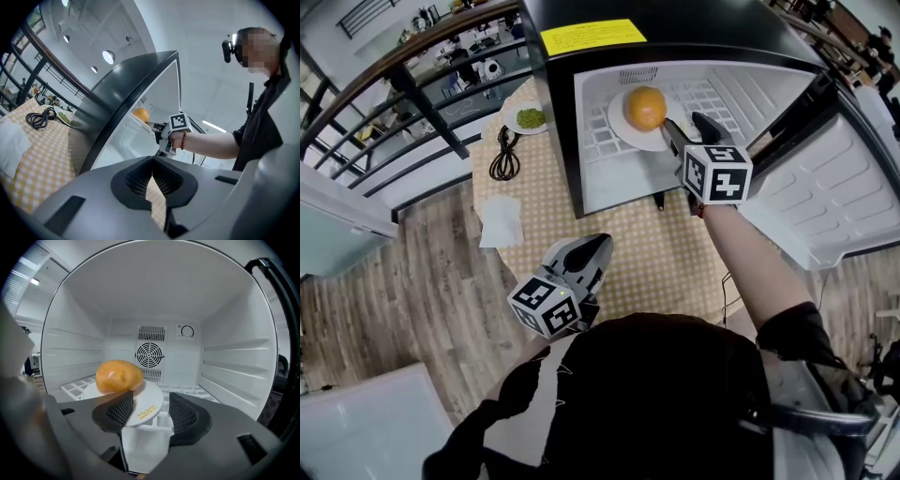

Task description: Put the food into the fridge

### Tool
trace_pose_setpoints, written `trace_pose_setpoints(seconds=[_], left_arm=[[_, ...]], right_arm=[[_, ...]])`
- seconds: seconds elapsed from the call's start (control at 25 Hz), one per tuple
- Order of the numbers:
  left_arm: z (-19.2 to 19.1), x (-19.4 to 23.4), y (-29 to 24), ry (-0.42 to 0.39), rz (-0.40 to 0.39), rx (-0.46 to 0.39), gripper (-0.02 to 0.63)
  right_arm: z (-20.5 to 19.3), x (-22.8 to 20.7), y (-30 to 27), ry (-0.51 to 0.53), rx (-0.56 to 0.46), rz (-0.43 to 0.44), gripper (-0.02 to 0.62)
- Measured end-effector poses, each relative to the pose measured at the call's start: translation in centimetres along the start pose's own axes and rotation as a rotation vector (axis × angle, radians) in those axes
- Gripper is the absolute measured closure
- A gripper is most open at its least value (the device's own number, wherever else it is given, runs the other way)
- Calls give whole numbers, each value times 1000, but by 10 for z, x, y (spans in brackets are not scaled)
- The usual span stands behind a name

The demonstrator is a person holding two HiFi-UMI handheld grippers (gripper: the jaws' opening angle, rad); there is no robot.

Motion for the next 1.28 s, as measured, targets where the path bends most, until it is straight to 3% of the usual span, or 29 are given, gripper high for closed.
trace_pose_setpoints(seconds=[0.2,0.56,0.88,0.96,1.08,1.28], left_arm=[[1,3,7,-20,-17,23,592],[3,7,12,-56,-100,59,592],[5,-1,14,-98,-126,52,592],[4,-6,16,-105,-110,54,592],[9,-18,17,-136,-82,42,592],[22,-58,13,-175,-35,-16,592]], right_arm=[[-1,2,1,48,-12,-21,350],[-3,-3,10,-3,-51,-81,350],[-2,1,24,-42,-106,-63,350],[0,1,31,-54,-134,-51,370],[4,4,51,-69,-187,-13,470],[12,-1,111,-85,-258,71,536]])
Point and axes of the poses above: the fingertips, and each gripper's own axes: y backward along the fingers, x to its left, z out of its top, the point moved 9 cm from there along y, backward along the fingers, and after that the axes turned 3 degrees about -y, right-handed, at the moved point
